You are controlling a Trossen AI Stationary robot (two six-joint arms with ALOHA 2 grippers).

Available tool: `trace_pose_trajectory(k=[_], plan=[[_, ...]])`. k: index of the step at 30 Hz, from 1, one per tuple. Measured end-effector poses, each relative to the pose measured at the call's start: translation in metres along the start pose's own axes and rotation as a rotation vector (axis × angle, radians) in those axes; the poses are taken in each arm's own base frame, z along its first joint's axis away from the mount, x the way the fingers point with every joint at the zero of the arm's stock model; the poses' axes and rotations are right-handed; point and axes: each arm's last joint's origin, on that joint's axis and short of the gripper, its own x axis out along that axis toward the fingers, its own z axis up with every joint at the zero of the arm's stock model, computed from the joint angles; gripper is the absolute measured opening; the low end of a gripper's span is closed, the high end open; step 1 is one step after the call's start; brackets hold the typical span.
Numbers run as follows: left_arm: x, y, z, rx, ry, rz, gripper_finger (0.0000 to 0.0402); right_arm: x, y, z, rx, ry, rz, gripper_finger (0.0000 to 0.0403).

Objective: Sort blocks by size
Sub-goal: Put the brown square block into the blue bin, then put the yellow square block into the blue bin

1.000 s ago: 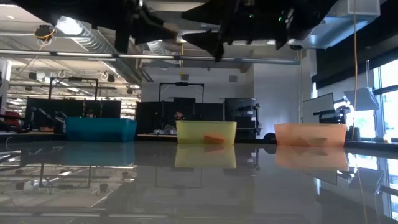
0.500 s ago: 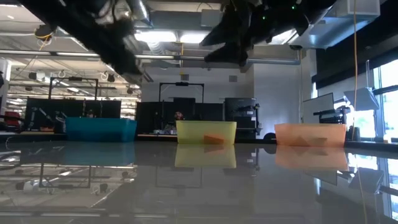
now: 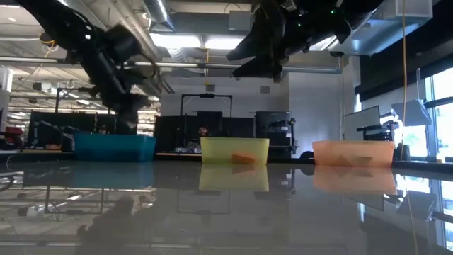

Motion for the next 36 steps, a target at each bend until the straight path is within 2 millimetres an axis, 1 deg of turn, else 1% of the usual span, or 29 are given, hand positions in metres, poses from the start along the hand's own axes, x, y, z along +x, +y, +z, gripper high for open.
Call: trace_pose_trajectory(k=[4,8,13,24,27,32,34,36], plan=[[0.017,0.006,-0.007,-0.028,0.082,-0.019,0.0127,0.000,0.000,0.000,0.000,0.000,-0.003,0.0289],[0.028,0.007,-0.012,-0.047,0.133,-0.036,0.0127,0.000,-0.001,-0.003,0.002,0.007,-0.004,0.0289],[0.034,0.007,-0.014,-0.068,0.150,-0.027,0.0127,0.000,-0.001,-0.004,0.002,0.011,-0.005,0.0289],[0.037,0.011,-0.013,-0.061,0.148,-0.015,0.0131,0.000,-0.001,-0.004,0.000,0.011,-0.005,0.0289],[0.038,0.013,-0.014,-0.068,0.152,-0.006,0.0157,0.000,-0.001,-0.004,-0.003,0.011,-0.005,0.0289],[0.040,0.016,-0.014,-0.082,0.167,-0.040,0.0218,0.000,0.003,-0.006,-0.046,0.018,-0.004,0.0289],[0.039,0.016,-0.011,-0.079,0.162,-0.056,0.0234,0.000,0.005,-0.006,-0.078,0.015,-0.024,0.0289],[0.034,0.015,-0.005,-0.076,0.144,-0.091,0.0244,-0.003,0.009,-0.006,-0.114,0.027,-0.033,0.0289]])
